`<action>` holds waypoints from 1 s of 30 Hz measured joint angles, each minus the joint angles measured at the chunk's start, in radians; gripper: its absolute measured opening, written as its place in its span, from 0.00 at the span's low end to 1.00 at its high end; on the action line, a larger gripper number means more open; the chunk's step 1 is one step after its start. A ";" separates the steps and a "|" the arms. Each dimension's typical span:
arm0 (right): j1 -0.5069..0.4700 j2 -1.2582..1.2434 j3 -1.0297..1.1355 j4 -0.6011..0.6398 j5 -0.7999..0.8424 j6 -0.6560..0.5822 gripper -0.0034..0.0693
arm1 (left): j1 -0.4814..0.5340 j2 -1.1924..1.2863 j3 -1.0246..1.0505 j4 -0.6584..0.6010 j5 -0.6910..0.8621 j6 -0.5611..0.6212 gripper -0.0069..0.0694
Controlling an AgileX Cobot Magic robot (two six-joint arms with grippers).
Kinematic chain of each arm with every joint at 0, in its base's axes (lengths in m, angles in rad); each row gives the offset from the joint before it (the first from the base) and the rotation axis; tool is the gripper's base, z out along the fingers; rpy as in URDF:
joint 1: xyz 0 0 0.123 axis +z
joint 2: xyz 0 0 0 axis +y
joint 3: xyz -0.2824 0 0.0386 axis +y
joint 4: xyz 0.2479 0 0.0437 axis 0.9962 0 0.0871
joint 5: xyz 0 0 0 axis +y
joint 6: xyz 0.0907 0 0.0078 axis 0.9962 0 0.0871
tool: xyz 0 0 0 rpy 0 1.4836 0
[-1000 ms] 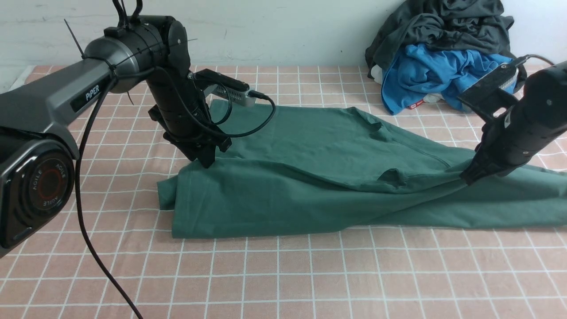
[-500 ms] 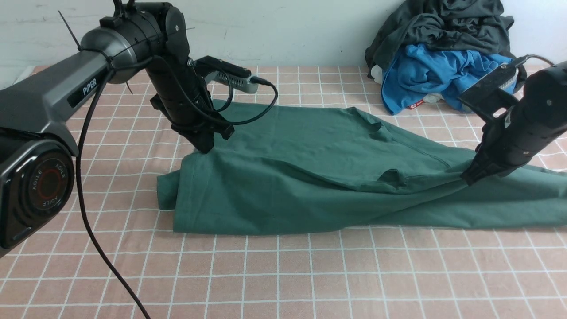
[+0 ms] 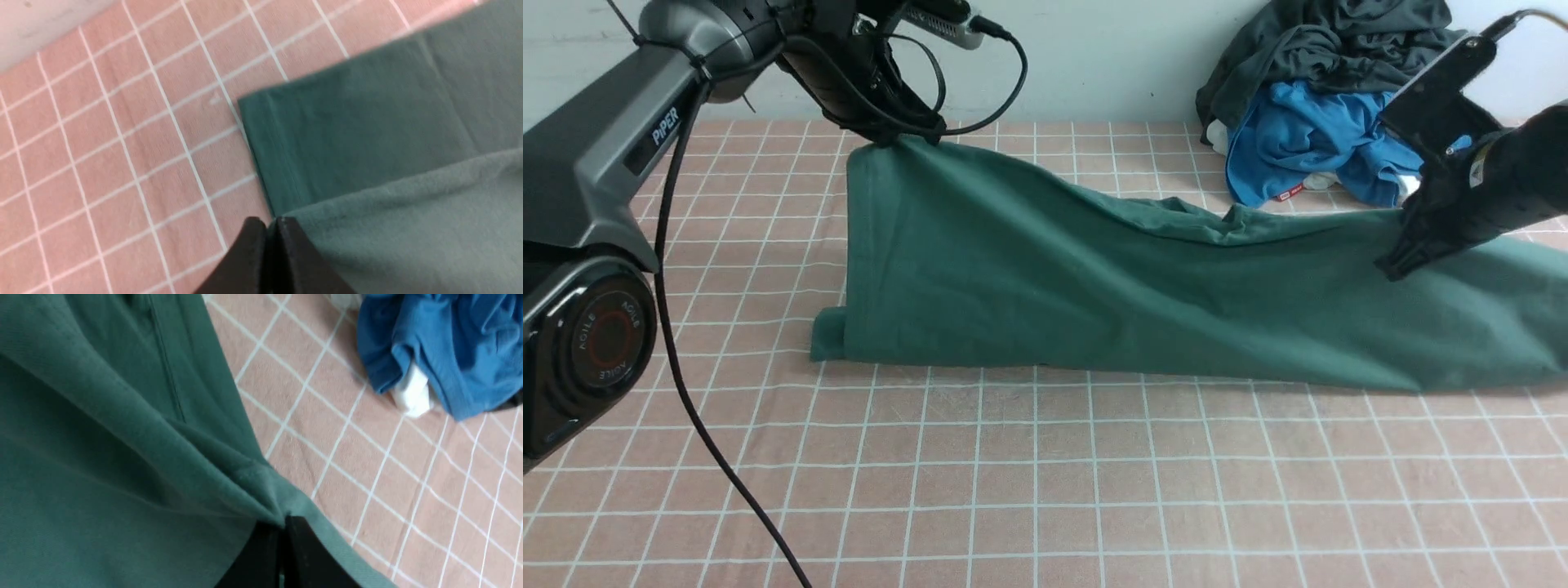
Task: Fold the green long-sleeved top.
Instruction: Use both arms to drag the lower edge of the fabric forward and fold it over the upper edge
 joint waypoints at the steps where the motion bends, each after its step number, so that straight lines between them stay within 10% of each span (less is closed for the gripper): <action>1: 0.000 0.007 -0.004 -0.002 -0.005 0.003 0.04 | 0.000 0.009 0.000 0.003 -0.016 -0.016 0.10; 13: -0.049 0.267 -0.243 -0.015 -0.032 0.174 0.07 | 0.000 0.192 0.000 0.173 -0.403 -0.252 0.11; 23: -0.047 0.342 -0.451 0.006 0.132 0.308 0.42 | 0.011 0.206 -0.002 0.309 -0.451 -0.374 0.50; 30: 0.013 0.338 -0.561 0.493 0.325 -0.119 0.15 | 0.004 0.040 -0.036 0.072 -0.088 -0.267 0.38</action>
